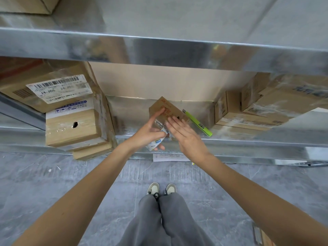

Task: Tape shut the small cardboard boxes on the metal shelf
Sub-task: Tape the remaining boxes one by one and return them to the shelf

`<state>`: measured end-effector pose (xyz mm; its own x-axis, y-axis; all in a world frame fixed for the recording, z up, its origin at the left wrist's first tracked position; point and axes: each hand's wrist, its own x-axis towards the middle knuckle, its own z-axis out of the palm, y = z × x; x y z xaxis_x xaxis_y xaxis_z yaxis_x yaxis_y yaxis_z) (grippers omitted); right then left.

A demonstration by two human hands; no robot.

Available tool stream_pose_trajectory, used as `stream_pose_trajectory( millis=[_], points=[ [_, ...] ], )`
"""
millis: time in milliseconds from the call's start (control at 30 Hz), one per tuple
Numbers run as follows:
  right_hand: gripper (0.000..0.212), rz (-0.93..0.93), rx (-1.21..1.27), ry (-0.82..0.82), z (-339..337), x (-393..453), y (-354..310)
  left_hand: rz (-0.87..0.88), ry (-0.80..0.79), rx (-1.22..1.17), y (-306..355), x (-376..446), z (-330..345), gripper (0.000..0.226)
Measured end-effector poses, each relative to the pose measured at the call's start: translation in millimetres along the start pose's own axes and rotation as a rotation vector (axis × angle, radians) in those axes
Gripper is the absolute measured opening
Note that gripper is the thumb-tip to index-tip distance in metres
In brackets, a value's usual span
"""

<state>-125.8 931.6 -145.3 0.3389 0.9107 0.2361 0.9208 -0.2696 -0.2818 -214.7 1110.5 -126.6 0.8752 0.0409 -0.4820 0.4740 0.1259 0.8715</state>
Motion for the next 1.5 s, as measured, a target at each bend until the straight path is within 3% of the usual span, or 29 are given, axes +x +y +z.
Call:
stream_pose_trajectory(
  millis=[67,167,233,300,400,500,567,733,900,1000,1067,1133,1267,1367,1500],
  points=[
    [0.057,0.07,0.005,-0.011,-4.4,3.8,4.2,0.021,0.0,0.014,-0.1,-0.4,0.3,0.083],
    [0.093,0.313,0.129,-0.121,-15.7,13.9,11.4,0.06,0.03,0.07,-2.0,-3.8,3.0,0.086],
    [0.094,0.442,0.275,-0.1,-17.6,21.9,11.1,0.093,0.091,0.13,-0.3,-7.5,6.1,0.094],
    [0.09,0.528,0.341,0.004,-15.5,25.7,6.6,0.18,0.241,0.206,0.5,-12.9,8.3,0.108],
    [0.088,0.67,0.496,0.204,-8.6,26.4,-5.8,0.368,0.607,0.253,-8.6,-20.7,11.8,0.113],
    [0.082,0.807,0.729,0.309,1.1,25.4,-20.5,0.348,0.765,-0.009,-11.7,-21.5,24.0,0.114],
    [0.074,0.884,0.91,0.389,8.0,23.8,-29.4,0.355,0.753,-0.111,-8.3,-17.9,30.5,0.116],
    [0.068,0.997,1.212,0.502,18.7,20.5,-32.8,0.43,0.648,-0.063,-7.3,-9.9,34.8,0.106],
    [0.062,1.049,1.38,0.535,26.9,18.8,-28.8,0.405,0.456,0.152,-3.1,3.3,27.6,0.087],
    [0.055,1.05,1.427,0.54,29.4,15.7,-23.8,0.37,0.333,0.417,2.2,10.9,11.7,0.078],
    [0.054,1.052,1.396,0.504,30.9,14.6,-21.3,0.415,0.309,0.595,7.8,16.7,0.6,0.05],
    [0.053,1.034,1.199,0.435,31.8,13.7,-21.1,0.434,0.375,0.675,12.8,21.8,-3.2,0.03],
    [0.055,0.822,0.656,0.314,35.3,14.5,-18.1,0.363,0.555,0.556,14.9,29.2,16.1,0.025],
    [0.052,0.743,0.507,0.234,35.6,16.2,-15.4,0.341,0.652,0.469,19.9,34.2,34.1,0.022],
    [0.043,0.754,0.31,0.12,35.0,8.9,-7.5,0.276,0.651,0.517,31.0,33.3,43.1,0.021]
  ],
)
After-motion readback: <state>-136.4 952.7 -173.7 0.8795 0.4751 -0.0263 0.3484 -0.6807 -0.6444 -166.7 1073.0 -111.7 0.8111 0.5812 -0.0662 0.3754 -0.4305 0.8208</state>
